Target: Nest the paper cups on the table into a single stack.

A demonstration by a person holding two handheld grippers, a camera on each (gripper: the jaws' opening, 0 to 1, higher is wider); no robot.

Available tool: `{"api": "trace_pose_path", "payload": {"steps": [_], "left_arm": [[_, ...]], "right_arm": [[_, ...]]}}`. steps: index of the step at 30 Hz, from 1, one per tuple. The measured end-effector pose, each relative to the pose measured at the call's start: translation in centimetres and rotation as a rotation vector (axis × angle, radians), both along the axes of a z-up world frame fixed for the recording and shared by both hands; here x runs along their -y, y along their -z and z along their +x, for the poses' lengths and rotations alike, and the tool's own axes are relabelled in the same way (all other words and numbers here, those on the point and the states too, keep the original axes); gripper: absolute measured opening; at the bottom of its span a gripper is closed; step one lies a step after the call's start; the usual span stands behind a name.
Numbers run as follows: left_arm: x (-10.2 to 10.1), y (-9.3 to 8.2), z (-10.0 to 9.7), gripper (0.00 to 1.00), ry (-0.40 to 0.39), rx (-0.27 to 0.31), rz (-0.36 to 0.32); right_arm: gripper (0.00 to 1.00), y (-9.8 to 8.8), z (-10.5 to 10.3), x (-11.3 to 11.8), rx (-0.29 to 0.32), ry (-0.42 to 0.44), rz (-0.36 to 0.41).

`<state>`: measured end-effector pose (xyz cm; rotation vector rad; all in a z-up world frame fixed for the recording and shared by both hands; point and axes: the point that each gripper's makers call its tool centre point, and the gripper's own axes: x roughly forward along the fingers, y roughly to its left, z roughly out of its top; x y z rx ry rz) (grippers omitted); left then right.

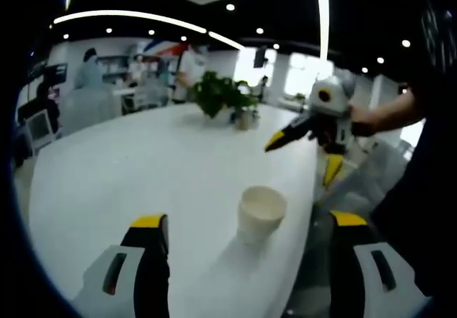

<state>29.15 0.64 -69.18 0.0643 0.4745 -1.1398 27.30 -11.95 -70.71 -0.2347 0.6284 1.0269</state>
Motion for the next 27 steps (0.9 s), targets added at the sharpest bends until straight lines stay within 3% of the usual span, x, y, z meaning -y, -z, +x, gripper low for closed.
{"api": "trace_pose_path", "payload": {"steps": [5,11,18,27], "left_arm": [[0.2,-0.1,0.0,0.91,0.006,0.002,0.003],[0.3,-0.2,0.0,0.91,0.007,0.002,0.004],[0.6,0.2,-0.5,0.92,0.026,-0.001,0.014],[0.1,1.4,-0.2,0.90,0.018,0.009,0.049]], "right_arm": [[0.85,0.7,-0.6,0.5,0.005,-0.013,-0.033],[1.00,1.4,-0.9,0.8,-0.005,0.006,-0.030],[1.00,1.6,-1.2,0.9,0.014,-0.005,-0.048],[0.98,3.3,-1.6,1.2,0.014,-0.026,-0.098]]}}
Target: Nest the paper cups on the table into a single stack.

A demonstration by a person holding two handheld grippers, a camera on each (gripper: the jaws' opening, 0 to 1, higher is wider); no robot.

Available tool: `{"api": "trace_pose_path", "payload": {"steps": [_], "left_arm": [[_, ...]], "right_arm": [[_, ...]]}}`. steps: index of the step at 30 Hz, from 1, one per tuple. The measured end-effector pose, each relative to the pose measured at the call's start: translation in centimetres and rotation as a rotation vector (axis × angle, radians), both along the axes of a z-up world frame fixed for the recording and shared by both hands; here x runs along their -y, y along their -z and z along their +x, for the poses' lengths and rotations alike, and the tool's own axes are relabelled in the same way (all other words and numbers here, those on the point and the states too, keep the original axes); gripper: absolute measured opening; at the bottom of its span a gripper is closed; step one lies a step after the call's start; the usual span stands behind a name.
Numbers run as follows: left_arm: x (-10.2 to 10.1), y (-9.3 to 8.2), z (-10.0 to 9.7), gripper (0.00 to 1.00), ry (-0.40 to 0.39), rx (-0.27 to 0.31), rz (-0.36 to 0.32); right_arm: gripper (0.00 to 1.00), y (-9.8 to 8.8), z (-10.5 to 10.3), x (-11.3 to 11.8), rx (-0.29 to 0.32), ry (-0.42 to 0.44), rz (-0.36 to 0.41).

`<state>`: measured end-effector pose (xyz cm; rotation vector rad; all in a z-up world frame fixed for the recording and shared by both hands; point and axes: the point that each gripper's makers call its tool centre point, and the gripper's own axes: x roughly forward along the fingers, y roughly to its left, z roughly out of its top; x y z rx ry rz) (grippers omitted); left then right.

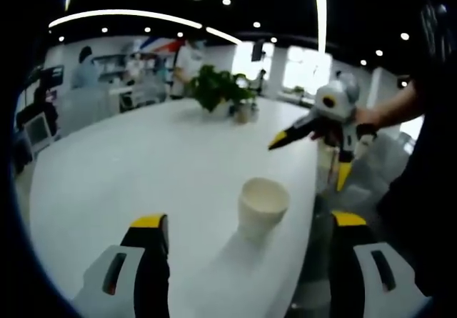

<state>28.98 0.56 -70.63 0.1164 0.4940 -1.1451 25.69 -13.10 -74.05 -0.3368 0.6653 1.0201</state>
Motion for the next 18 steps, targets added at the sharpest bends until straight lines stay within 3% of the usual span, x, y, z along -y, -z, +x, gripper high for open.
{"api": "trace_pose_path", "payload": {"steps": [10,18], "left_arm": [[0.5,2.6,-1.0,0.88,0.013,-0.025,0.037],[1.9,4.1,-0.5,0.82,-0.002,-0.033,0.040]], "right_arm": [[0.88,0.7,0.7,-0.6,0.016,-0.031,0.007],[0.75,3.1,0.5,-1.6,0.001,-0.128,-0.035]]}}
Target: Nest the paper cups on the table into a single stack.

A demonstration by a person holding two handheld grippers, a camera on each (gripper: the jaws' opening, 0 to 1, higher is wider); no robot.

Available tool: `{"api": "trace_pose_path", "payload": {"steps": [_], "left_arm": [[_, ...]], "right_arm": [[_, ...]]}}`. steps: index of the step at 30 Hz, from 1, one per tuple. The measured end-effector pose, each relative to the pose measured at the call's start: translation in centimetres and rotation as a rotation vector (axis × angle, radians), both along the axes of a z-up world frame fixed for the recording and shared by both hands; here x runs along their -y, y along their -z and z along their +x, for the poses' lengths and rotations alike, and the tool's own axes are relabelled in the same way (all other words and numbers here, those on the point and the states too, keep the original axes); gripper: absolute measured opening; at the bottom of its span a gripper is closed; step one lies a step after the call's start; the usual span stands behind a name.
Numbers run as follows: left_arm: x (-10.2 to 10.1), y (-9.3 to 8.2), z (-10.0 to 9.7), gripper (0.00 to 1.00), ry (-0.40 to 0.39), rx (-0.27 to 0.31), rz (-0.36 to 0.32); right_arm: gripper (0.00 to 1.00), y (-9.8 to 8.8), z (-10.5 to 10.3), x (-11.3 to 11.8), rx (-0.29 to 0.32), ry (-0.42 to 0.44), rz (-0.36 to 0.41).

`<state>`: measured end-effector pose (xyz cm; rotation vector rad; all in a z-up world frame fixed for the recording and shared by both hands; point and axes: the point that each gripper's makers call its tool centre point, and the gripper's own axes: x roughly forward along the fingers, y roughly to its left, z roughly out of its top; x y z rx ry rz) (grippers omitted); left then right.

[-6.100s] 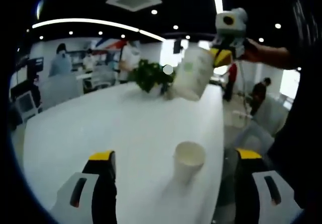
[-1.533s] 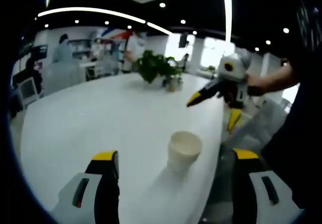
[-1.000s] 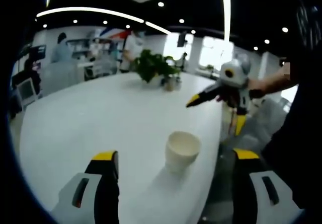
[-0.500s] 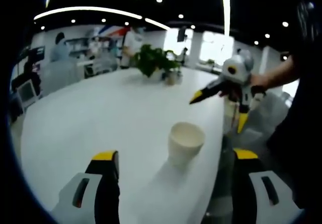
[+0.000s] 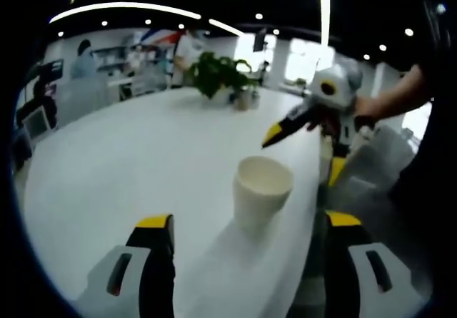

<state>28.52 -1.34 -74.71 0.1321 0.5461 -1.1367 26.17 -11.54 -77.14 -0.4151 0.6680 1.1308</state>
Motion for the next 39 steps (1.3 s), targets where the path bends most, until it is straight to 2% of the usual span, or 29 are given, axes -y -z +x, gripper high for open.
{"api": "trace_pose_path", "payload": {"steps": [9,19,24,30,33,35,39], "left_arm": [[1.5,1.3,0.4,0.78,0.022,-0.013,0.015],[2.0,2.1,1.2,0.76,-0.004,-0.046,-0.002],[2.7,2.3,1.6,0.71,0.017,-0.036,0.005],[3.3,2.4,1.4,0.69,0.044,-0.032,0.019],[3.6,2.3,1.3,0.63,0.064,-0.002,0.023],[3.7,2.5,1.2,0.59,0.071,-0.007,0.025],[4.5,2.4,0.8,0.59,0.087,-0.002,0.016]], "right_arm": [[0.68,1.6,0.6,-0.5,-0.021,-0.048,-0.013],[0.60,1.8,1.4,-0.8,-0.025,-0.072,-0.024],[0.50,1.8,1.7,-1.5,-0.018,-0.113,-0.020],[0.49,1.6,2.1,-2.0,-0.019,-0.127,-0.009],[0.48,1.6,2.1,-2.1,-0.014,-0.137,-0.011],[0.48,1.5,2.0,-2.2,-0.020,-0.139,-0.003],[0.46,1.4,1.9,-2.3,-0.017,-0.148,0.006]]}}
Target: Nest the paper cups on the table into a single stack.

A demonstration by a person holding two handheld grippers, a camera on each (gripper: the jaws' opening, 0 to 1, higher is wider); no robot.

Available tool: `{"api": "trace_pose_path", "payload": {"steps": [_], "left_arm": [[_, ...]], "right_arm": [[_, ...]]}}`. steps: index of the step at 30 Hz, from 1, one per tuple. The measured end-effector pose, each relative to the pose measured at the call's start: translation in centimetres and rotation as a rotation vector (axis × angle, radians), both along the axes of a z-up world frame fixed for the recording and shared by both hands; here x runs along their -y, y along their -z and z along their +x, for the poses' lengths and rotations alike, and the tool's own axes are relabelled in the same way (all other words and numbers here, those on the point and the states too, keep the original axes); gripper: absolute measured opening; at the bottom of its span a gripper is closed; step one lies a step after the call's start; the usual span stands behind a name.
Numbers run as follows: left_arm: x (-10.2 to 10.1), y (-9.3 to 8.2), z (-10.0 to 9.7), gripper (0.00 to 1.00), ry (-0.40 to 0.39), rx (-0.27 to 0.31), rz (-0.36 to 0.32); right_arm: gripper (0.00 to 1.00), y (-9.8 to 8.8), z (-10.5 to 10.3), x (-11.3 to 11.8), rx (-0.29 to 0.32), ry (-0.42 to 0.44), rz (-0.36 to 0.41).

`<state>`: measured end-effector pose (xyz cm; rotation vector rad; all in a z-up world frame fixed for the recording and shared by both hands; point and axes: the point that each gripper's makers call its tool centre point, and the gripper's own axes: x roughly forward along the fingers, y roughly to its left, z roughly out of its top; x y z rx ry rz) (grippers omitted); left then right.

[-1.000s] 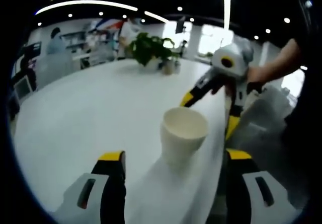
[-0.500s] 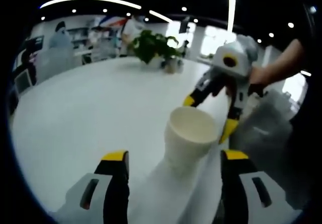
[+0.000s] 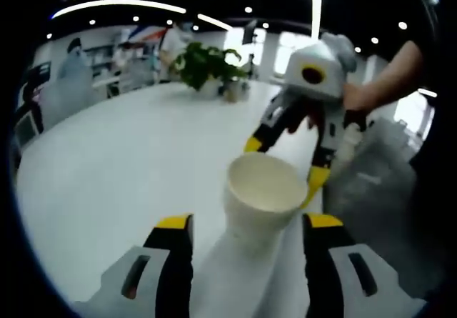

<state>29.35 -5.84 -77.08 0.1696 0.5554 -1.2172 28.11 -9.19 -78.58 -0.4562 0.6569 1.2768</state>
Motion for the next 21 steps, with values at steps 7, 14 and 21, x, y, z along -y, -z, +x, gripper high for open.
{"api": "trace_pose_path", "payload": {"steps": [7,14,21], "left_arm": [[1.5,0.2,-1.0,0.47,0.086,0.028,0.008],[1.9,0.3,-1.2,0.46,0.107,0.031,0.017],[1.9,0.0,-0.7,0.46,0.102,0.012,0.015]], "right_arm": [[0.41,0.2,-0.5,-0.5,-0.011,-0.029,0.014],[0.38,0.1,-0.7,-0.8,-0.011,-0.044,0.010],[0.37,-0.4,-0.3,-0.7,0.012,-0.048,0.008]]}}
